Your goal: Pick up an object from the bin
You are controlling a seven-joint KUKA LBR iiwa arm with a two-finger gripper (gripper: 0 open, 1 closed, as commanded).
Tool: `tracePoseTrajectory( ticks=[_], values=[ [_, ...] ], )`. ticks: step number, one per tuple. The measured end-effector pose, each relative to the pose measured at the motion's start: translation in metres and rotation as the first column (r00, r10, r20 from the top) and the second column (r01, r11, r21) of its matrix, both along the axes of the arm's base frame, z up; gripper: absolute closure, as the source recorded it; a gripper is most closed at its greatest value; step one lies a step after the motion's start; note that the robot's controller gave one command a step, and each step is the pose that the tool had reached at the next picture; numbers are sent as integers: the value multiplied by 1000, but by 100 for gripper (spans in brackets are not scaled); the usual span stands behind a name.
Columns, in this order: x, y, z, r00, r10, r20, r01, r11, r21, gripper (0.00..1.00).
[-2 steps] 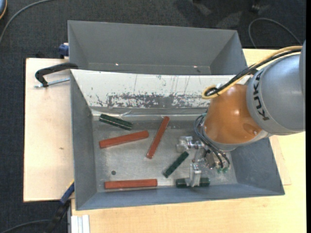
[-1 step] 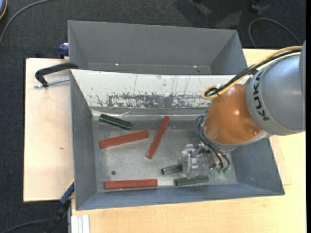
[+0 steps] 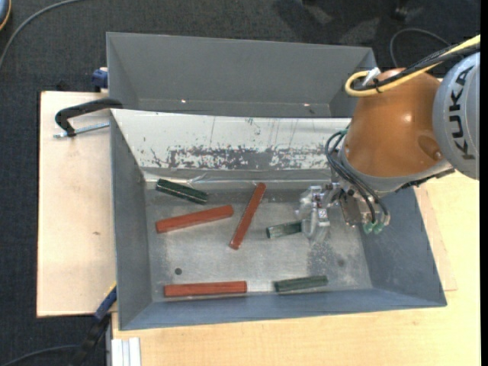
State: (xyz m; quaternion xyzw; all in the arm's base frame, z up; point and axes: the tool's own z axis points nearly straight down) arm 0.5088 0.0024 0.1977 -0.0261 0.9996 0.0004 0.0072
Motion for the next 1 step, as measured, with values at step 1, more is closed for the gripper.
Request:
tracePoseTrajectory(
  ticks=[1],
  values=[
    [60,20,88,958,286,-2,-286,958,-3,100]
  ],
)
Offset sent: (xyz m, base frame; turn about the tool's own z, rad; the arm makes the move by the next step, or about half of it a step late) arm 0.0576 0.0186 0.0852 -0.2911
